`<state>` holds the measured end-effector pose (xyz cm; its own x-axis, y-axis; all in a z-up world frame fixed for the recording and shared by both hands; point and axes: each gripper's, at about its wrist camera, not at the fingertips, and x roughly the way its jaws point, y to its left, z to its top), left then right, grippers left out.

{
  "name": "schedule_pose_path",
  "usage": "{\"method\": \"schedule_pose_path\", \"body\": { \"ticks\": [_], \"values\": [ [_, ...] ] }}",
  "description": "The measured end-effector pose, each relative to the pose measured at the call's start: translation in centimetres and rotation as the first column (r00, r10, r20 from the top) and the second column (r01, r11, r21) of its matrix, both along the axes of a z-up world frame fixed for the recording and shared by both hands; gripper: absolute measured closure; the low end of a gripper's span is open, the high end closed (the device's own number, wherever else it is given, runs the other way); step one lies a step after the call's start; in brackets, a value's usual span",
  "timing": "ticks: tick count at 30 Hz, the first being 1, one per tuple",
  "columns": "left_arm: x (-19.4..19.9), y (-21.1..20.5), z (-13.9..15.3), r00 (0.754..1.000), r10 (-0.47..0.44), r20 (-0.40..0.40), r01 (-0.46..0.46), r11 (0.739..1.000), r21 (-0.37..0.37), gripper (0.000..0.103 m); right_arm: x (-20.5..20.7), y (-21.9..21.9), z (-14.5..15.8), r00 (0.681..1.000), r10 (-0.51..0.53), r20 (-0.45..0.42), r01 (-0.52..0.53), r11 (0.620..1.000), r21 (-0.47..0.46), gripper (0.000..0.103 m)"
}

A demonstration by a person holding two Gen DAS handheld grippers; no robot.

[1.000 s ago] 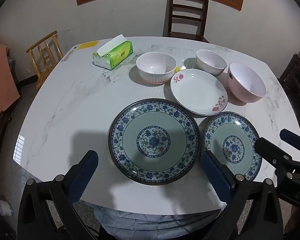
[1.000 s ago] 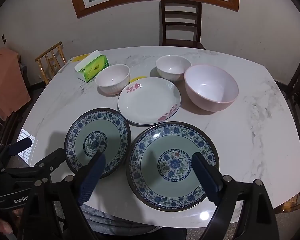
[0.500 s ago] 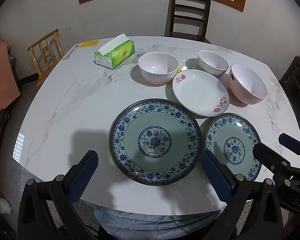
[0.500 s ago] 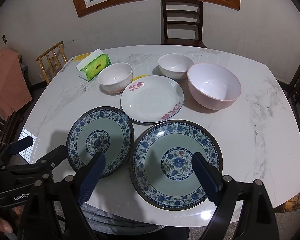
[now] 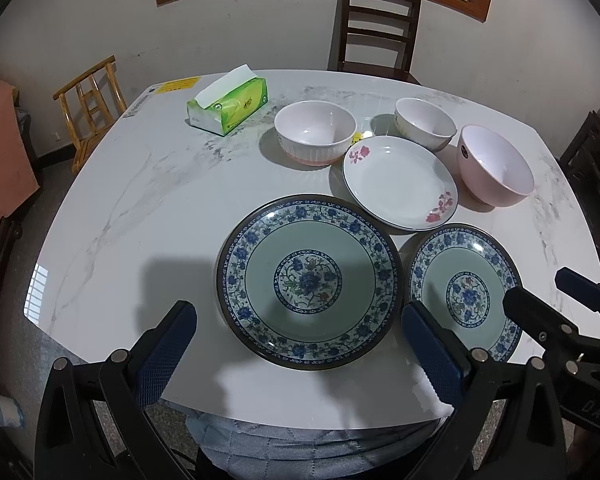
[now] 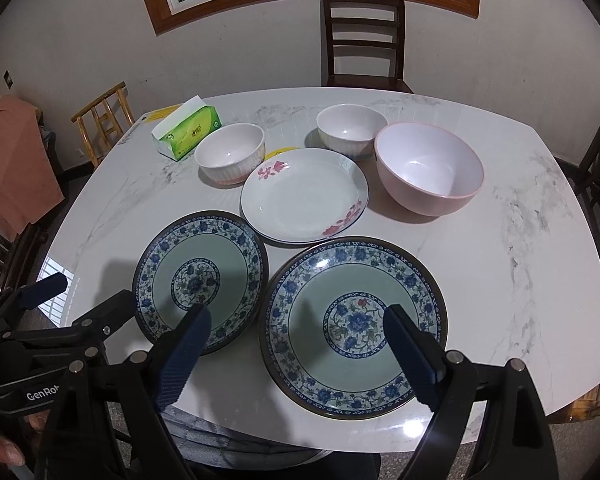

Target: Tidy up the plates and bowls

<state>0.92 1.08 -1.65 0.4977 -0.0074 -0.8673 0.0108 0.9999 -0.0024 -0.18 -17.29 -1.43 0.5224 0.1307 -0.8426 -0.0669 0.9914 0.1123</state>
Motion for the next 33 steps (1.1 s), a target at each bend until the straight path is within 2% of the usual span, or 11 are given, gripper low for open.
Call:
{"method": "schedule_pose_path", "body": {
  "ticks": [33],
  "values": [
    [-0.27,-0.47,-0.02,1.0,0.001,0.002,-0.001,1.0,0.004,0.001,-0.23,0.11,0.12,1.0,0.017,0.005,-0.017,1.0,-0.003,0.013]
  ]
}}
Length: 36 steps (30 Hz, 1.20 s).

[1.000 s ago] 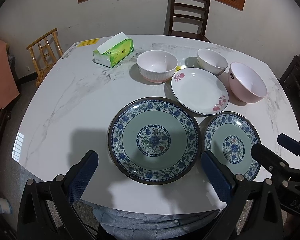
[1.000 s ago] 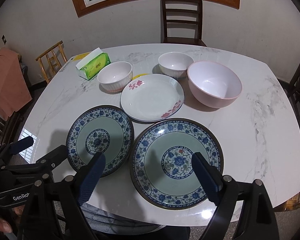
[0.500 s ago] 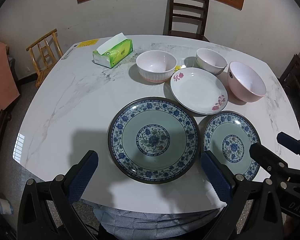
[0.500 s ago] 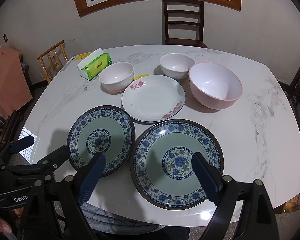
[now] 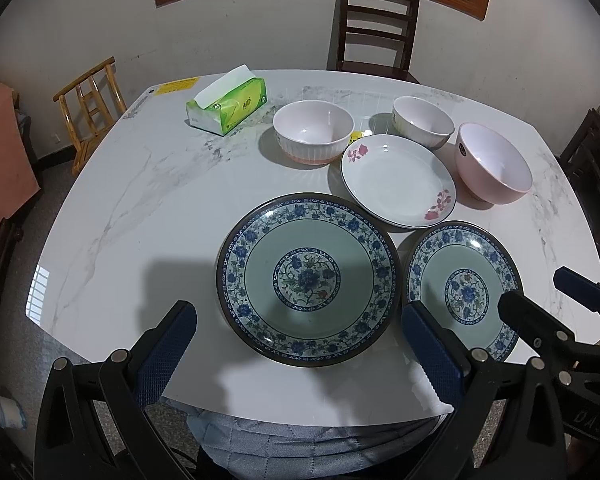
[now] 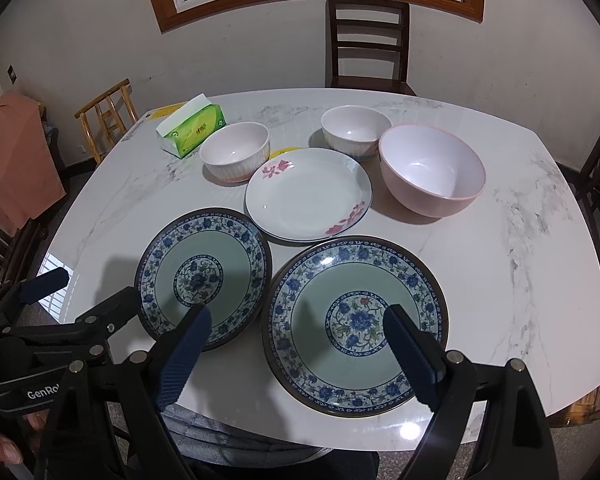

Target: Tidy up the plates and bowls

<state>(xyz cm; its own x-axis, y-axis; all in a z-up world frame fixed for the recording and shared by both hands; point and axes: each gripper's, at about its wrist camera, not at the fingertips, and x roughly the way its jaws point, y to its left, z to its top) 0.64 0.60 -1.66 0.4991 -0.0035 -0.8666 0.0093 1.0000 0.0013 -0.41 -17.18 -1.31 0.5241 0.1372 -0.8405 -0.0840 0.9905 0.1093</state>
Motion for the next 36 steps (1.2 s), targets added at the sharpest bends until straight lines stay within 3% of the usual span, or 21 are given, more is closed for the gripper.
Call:
{"method": "schedule_pose_path", "body": {
  "ticks": [24,27,32,36],
  "values": [
    [0.0,0.5,0.0,1.0,-0.002,-0.004,0.002,1.0,-0.026,0.001,-0.4,-0.2,-0.2,1.0,0.002,-0.007,-0.002,1.0,0.027,0.013],
    [-0.1,1.0,-0.1,1.0,0.0,0.0,0.0,0.999,-0.048,0.004,-0.4,-0.4,-0.3,1.0,0.01,-0.007,-0.01,0.998,0.058,0.013],
    [0.4,2.2,-0.5,1.0,0.001,-0.02,-0.003,0.993,-0.119,0.022,0.0,-1.0,-0.9,0.999,0.038,-0.009,-0.037,0.993,0.116,0.013],
    [1.0,3.6,-1.2,0.999,0.016,-0.048,-0.025,0.983,-0.183,0.028,0.9,-1.5,-1.4,0.997,0.071,-0.004,-0.07,0.984,0.165,0.014]
  ]
}}
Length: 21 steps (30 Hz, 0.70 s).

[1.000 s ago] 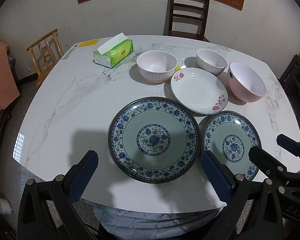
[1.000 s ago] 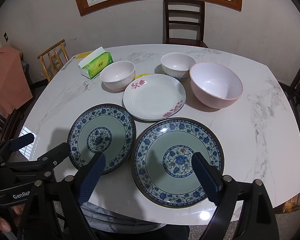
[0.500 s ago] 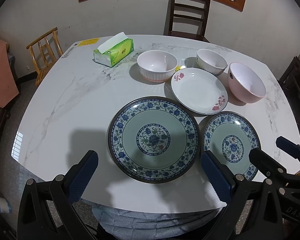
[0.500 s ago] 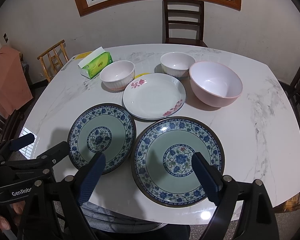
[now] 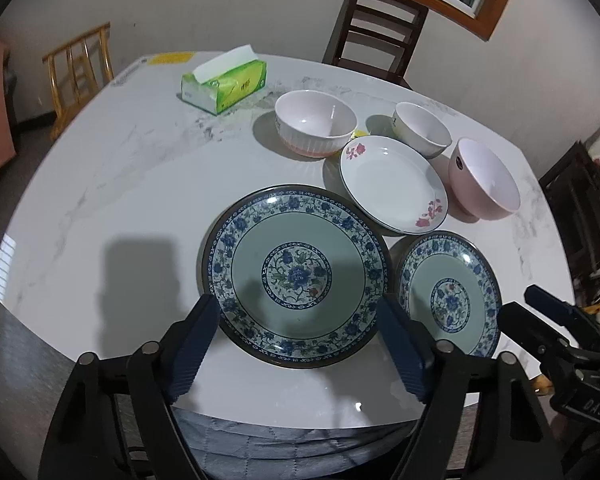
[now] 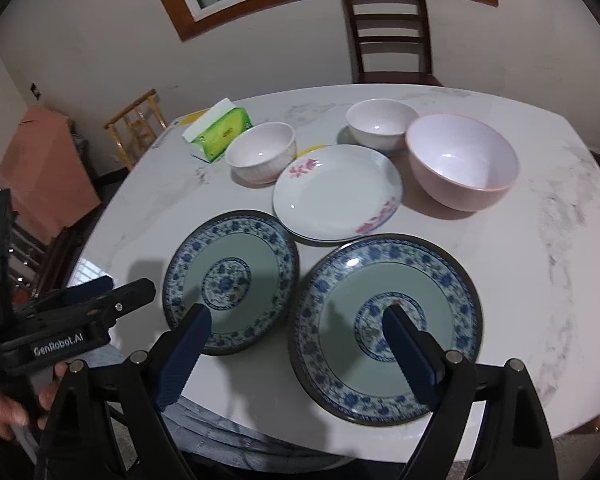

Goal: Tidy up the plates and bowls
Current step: 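Move both grippers toward the rim of the large blue-and-white plate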

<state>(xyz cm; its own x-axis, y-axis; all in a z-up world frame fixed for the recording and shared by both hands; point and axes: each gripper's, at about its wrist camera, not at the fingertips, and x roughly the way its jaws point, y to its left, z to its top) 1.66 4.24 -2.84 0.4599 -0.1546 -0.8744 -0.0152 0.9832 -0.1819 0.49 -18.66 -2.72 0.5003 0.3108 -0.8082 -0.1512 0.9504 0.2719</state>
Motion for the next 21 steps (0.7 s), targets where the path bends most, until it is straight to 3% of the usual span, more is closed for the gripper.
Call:
{"method": "schedule_pose_path", "body": {
  "ticks": [2,7,14,17,21],
  "values": [
    [0.3,0.8,-0.3,1.0,0.008,-0.01,-0.009,0.999,-0.031,0.034,0.5,-0.1,-0.3,1.0,0.015,-0.008,-0.014,0.999,0.032,0.014],
    [1.3,3.4,-1.4,0.998,0.026,-0.061,-0.035,0.987,-0.156,0.034,2.2,0.1,-1.8,0.996,0.064,-0.056,-0.057,0.99,0.127,0.02],
    [2.8,6.6,-3.1,0.991,0.065,-0.113,-0.095,0.954,-0.284,0.043,4.4,1.5,-3.1,0.986,0.133,-0.1,-0.118,0.982,0.146,0.039],
    [3.4,7.6,-4.0,0.987,0.074,-0.141,-0.116,0.941,-0.317,0.043,5.9,2.0,-4.1,0.98,0.151,-0.131,-0.131,0.98,0.152,0.05],
    [4.0,8.7,-5.3,0.983,0.084,-0.162,-0.135,0.934,-0.331,0.044,8.0,2.2,-5.9,0.971,0.152,-0.185,-0.123,0.979,0.161,0.053]
  ]
}}
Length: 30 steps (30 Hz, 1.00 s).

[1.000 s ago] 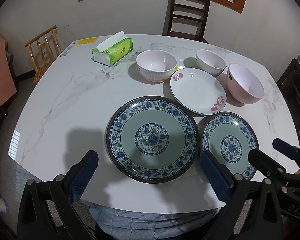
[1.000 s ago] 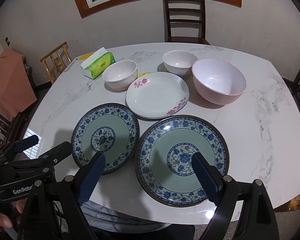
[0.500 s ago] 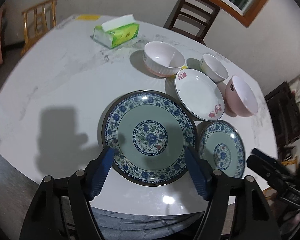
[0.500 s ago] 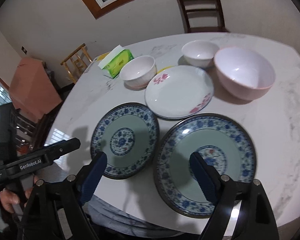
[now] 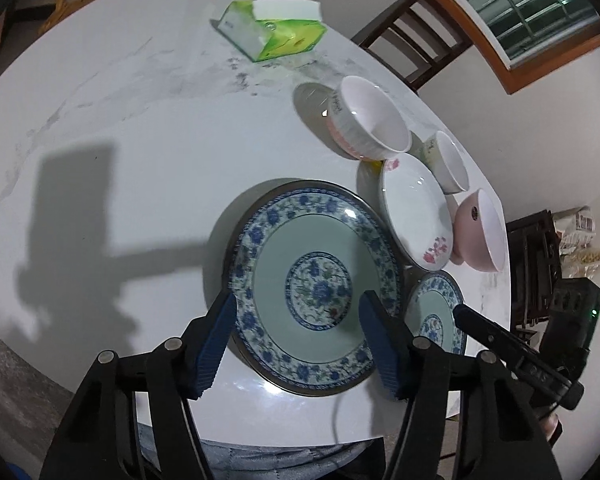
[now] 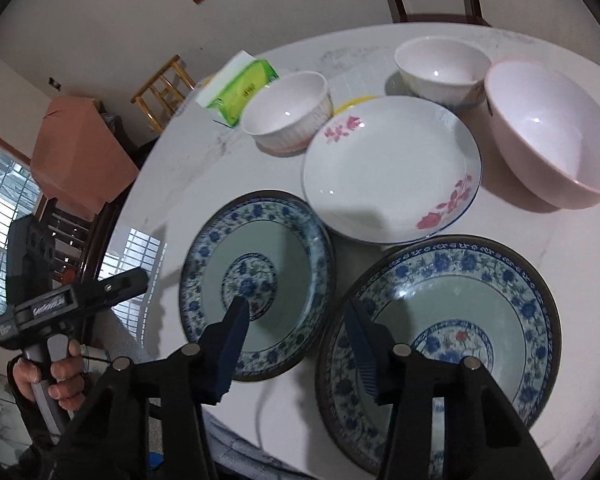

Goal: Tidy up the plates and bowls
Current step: 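Move both grippers toward the rim of the large blue-and-white plate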

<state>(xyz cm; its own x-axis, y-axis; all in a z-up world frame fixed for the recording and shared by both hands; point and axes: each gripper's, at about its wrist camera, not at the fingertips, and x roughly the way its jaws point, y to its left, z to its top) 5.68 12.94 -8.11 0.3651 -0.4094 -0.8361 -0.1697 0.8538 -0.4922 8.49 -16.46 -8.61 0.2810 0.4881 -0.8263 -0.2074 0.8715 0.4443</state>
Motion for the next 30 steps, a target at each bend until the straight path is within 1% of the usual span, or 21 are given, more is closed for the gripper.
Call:
{"method": "schedule_pose_path", "body": {
  "ticks": [2,4,6,9,13,15,17,20,29,30],
  "values": [
    [0.2,0.4,-0.5,1.0,0.004,-0.01,-0.004,1.0,-0.007,0.044,0.8,0.1,-0.7,1.0,0.001,-0.017,-0.001,1.0,-0.009,0.053],
    [0.4,0.7,-1.0,1.0,0.005,-0.02,-0.005,1.0,0.007,0.044,1.5,0.3,-1.3,1.0,0.003,-0.027,-0.004,1.0,-0.026,0.053],
    [0.6,0.9,-1.4,1.0,0.007,-0.029,-0.007,1.0,0.015,0.044,2.1,0.6,-1.9,0.999,0.008,-0.042,-0.01,1.0,-0.027,0.056],
    [0.8,1.3,-1.9,0.999,0.008,-0.032,-0.007,1.0,0.007,0.047,3.0,0.8,-2.9,0.998,0.012,-0.063,-0.013,1.0,-0.016,0.059],
    [1.1,1.6,-2.5,0.999,0.003,-0.037,-0.003,1.0,0.01,0.057,3.7,1.1,-3.6,0.997,0.024,-0.076,-0.026,0.999,-0.021,0.063],
    [1.3,1.8,-2.8,0.999,0.003,-0.042,-0.003,1.0,0.007,0.058,4.0,1.2,-3.9,0.996,0.035,-0.081,-0.038,0.999,-0.027,0.068],
    [1.3,1.9,-3.1,0.999,0.006,-0.044,-0.006,1.0,0.011,0.059,4.3,1.3,-4.2,0.995,0.036,-0.088,-0.038,0.999,-0.03,0.07],
    [1.4,1.9,-3.4,0.999,-0.004,-0.045,0.005,1.0,0.027,0.063,4.7,1.4,-4.6,0.995,0.042,-0.093,-0.045,0.999,-0.027,0.071],
    [1.8,2.0,-4.8,0.997,-0.019,-0.068,0.021,1.0,0.023,0.064,5.6,1.7,-5.6,0.991,0.072,-0.112,-0.077,0.996,-0.042,0.074],
    [1.8,2.0,-5.0,0.997,-0.022,-0.07,0.023,0.999,0.024,0.065,5.7,1.8,-5.7,0.991,0.075,-0.114,-0.08,0.996,-0.047,0.076]
  ]
}}
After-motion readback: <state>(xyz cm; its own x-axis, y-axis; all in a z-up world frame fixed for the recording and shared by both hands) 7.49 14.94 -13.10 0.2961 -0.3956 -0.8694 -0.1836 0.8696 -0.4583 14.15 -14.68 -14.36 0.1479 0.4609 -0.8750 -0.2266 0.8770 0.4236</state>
